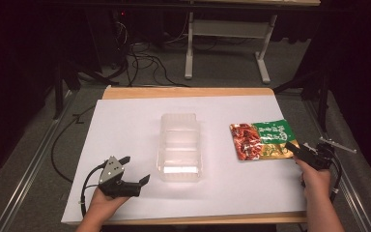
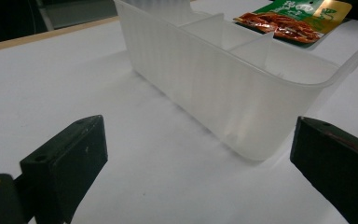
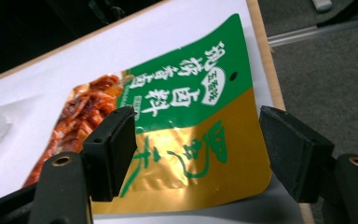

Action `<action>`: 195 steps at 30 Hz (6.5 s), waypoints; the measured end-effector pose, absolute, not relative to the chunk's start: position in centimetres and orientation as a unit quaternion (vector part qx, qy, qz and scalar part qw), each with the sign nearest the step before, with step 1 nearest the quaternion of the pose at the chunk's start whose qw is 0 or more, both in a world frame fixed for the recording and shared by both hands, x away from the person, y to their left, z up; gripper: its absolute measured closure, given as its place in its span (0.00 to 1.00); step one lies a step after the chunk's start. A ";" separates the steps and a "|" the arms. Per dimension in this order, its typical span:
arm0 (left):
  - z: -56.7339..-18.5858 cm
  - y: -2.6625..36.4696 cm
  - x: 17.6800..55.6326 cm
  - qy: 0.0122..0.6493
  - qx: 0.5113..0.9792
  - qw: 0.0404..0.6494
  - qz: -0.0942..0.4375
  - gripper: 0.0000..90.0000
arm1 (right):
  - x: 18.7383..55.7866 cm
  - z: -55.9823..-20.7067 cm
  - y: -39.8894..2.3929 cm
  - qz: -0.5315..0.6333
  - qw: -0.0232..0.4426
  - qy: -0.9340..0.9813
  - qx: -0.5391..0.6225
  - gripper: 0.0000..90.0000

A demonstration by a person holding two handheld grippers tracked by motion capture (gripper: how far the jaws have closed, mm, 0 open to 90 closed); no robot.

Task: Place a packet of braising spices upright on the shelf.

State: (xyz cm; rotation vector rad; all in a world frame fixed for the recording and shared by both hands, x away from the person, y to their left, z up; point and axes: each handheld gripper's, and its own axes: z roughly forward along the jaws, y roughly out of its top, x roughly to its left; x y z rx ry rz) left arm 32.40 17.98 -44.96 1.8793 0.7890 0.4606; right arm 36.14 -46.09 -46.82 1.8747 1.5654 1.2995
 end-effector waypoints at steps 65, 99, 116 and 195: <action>-45.0 17.8 32.3 0.320 0.782 0.502 0.184 0.06 | 36.7 -47.4 -43.7 0.460 0.191 0.547 0.672 1.00; -44.9 18.0 32.4 0.327 0.774 0.508 0.188 0.06 | 35.4 -43.8 -41.2 0.510 0.281 0.553 0.595 1.00; -44.7 18.7 32.4 0.341 0.759 0.520 0.196 0.06 | 34.4 -40.5 -37.8 0.537 0.332 0.584 0.511 1.00; -44.4 19.0 32.2 0.342 0.750 0.523 0.216 0.06 | 31.0 -35.4 -34.5 0.613 0.342 0.599 0.386 1.00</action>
